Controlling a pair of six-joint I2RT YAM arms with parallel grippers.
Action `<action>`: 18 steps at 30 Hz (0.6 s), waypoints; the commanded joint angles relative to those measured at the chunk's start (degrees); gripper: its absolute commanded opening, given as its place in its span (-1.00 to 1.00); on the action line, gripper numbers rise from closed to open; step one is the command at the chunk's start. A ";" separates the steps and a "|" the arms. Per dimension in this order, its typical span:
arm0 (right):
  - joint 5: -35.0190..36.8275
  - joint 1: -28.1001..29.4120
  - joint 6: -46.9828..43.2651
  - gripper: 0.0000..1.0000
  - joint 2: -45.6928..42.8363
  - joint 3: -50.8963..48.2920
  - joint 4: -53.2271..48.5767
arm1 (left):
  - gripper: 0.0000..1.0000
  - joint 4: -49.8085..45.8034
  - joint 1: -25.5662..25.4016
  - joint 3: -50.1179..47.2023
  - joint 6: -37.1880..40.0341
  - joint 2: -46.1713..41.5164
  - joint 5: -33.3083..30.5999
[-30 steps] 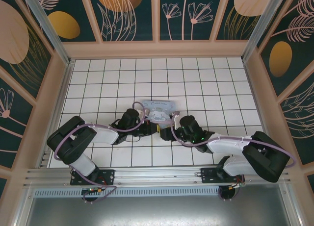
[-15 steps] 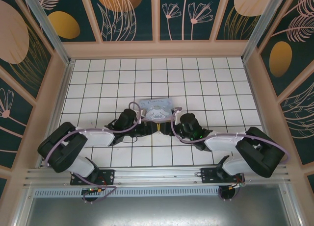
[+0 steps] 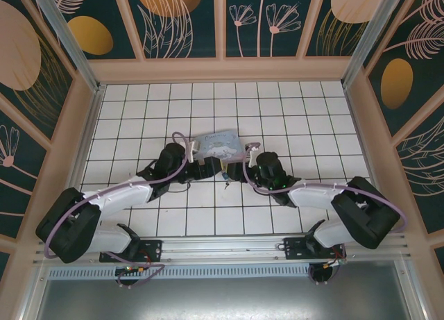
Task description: Unlock a padlock with a key
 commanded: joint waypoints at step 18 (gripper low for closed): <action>-5.13 -0.07 -2.77 -0.01 10.32 0.78 4.34 | 0.97 -16.31 5.59 16.24 12.44 4.02 -11.71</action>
